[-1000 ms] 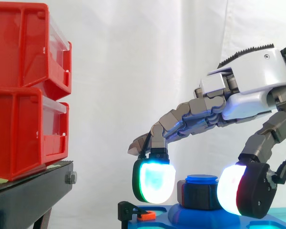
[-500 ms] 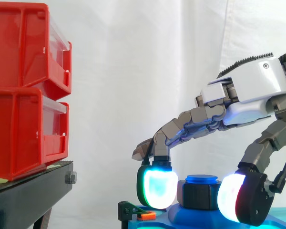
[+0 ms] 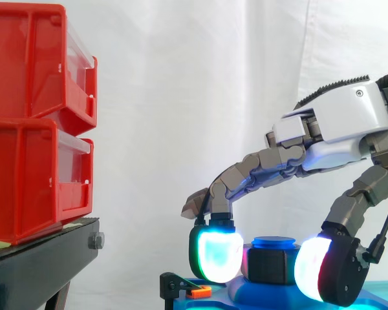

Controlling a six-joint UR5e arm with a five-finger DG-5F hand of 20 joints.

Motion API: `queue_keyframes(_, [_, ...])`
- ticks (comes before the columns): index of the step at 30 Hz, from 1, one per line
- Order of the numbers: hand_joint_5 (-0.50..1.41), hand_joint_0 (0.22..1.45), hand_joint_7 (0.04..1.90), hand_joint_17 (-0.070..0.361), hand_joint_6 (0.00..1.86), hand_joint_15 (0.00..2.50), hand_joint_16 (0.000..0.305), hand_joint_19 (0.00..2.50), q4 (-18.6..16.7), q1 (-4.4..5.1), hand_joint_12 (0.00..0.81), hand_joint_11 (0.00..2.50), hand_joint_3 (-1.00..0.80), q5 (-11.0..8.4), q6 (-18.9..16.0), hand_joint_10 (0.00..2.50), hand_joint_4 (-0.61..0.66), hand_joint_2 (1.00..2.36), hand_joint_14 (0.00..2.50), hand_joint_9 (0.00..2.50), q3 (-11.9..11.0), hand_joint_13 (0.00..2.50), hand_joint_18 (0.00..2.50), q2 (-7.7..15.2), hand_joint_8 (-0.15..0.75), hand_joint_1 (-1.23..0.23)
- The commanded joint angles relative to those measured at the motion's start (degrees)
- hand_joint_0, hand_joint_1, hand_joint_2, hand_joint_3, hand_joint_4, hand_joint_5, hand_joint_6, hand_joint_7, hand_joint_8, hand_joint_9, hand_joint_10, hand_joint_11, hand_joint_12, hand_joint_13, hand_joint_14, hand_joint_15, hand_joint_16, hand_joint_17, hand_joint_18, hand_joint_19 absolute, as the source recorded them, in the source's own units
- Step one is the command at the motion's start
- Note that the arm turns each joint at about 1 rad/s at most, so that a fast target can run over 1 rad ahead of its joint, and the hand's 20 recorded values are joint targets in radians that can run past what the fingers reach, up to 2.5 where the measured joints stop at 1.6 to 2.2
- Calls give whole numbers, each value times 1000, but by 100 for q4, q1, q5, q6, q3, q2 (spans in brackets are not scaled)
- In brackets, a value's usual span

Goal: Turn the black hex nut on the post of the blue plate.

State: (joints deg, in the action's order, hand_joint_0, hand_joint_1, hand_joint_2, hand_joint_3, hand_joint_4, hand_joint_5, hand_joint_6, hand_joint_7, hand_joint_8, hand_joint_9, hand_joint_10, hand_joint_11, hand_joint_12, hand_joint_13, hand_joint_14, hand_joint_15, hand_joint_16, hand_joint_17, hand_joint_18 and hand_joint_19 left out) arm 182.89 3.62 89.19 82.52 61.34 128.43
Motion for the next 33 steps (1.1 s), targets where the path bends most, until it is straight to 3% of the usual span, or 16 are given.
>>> queue_keyframes(1, [-215, 563, 975, 118, 502, 4, 53, 0, -7, -11, 342, 0, -500, 2, 0, 0, 176, 1000, 0, 198, 10, 123, 0, -2, 205, -830])
queue_keyframes(16, [-203, 610, 1069, 115, 502, 7, 51, 0, -25, -20, 339, 0, -453, 10, 0, 0, 170, 1003, 0, 223, 36, 144, 0, -2, 205, -836])
queue_keyframes(33, [-205, 577, 1063, 116, 502, 17, 51, 12, -25, -28, 341, 0, -500, 19, 0, 0, 174, 1000, 0, 231, 36, 153, 0, -2, 207, -832])
